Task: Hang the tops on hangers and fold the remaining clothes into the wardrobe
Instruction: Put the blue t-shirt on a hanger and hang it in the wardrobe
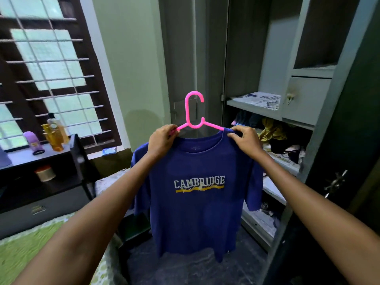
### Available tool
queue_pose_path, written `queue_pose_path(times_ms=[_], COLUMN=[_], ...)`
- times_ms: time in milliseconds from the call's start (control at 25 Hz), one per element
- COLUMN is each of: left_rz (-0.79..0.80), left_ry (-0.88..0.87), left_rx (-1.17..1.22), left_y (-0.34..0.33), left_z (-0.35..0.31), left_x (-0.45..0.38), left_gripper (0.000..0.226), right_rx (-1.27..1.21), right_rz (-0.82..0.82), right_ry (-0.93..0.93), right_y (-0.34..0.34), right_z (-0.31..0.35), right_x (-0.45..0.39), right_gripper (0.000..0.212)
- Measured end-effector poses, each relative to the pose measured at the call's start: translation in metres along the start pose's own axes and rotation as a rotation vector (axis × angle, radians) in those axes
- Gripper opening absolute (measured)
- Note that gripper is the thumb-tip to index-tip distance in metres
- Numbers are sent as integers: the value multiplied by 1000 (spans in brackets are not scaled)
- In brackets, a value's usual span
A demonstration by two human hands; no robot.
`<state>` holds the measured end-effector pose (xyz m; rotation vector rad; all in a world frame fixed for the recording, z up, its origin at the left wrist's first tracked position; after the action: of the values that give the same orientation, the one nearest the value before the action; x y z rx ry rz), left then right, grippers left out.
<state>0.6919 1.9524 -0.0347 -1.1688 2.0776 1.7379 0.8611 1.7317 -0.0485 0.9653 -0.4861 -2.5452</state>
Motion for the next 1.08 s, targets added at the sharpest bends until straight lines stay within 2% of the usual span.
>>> queue_pose_path(times_ms=[320, 560, 720, 880, 1080], left_rz=[0, 59, 107, 115, 173], left_ry=[-123, -323, -455, -524, -614], left_rx=[201, 364, 491, 624, 774], left_y=[-91, -154, -186, -209, -244], left_z=[-1, -24, -70, -122, -214], left_x=[-101, -179, -219, -252, -292], left_gripper=[22, 22, 23, 22, 24], right_rx=[106, 218, 381, 617, 780], right_rz=[-205, -386, -534, -615, -751], right_ry=[-90, -124, -157, -174, -179], right_y=[3, 20, 53, 90, 148], right_z=[-60, -80, -77, -65, -58], right_x=[-65, -90, -84, -87, -99], right_gripper=[17, 15, 17, 25, 23])
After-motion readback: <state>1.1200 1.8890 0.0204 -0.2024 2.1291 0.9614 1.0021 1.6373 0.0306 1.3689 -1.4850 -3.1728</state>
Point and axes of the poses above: each hand's wrist, its own x-axis away from the middle knuckle, its own y-axis out of the back of the hand, z = x × y, the point moved 7 cm from there along -x, towards the middle knuckle, and after that the axes turned 11 degrees about -x, right-handed, at the moved point
